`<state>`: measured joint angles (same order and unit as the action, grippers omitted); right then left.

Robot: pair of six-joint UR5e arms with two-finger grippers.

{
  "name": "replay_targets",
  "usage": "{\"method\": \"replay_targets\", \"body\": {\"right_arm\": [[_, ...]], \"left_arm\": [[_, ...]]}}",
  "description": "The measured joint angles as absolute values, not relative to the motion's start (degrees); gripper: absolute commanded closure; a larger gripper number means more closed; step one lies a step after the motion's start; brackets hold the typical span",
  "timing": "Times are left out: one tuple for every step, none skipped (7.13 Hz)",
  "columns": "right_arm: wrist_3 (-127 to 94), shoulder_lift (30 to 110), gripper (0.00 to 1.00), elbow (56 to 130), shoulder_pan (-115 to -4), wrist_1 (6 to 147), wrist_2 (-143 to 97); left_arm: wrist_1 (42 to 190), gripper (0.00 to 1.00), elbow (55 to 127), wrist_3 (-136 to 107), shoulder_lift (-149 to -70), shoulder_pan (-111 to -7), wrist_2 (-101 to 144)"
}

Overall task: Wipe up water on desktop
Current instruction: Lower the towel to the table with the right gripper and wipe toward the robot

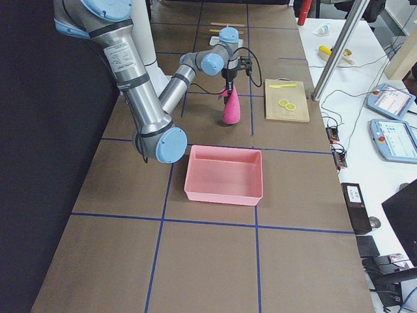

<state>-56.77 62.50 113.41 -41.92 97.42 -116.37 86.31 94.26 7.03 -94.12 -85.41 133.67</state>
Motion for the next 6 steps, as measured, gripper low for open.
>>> {"method": "replay_targets", "body": {"right_arm": [[-56.89, 62.75, 1.00, 113.53, -41.93, 97.42, -116.39], [-57.49, 62.95, 1.00, 113.59, -41.91, 97.26, -116.35], [-58.96, 63.30, 1.00, 113.67, -41.75, 97.03, -116.02], [-60.30, 64.03, 1.00, 113.73, -40.60, 96.87, -115.05], [-61.15, 65.10, 1.00, 113.61, -37.86, 96.92, -112.76], [-62.90, 65.65, 1.00, 112.71, -34.16, 96.97, -109.36]], "left_arm": [[87.41, 0.00, 92.88, 8.06, -92.79, -87.56, 133.87], [88.51, 0.00, 92.50, 8.41, -91.68, -89.11, 134.00], [88.90, 0.00, 92.50, 8.45, -90.99, -90.00, 134.05], [89.02, 0.00, 92.37, 8.29, -90.83, -90.28, 134.07], [89.06, 0.00, 92.13, 8.05, -91.03, -90.30, 134.16], [89.10, 0.00, 91.91, 7.93, -91.23, -90.29, 134.32]]}}
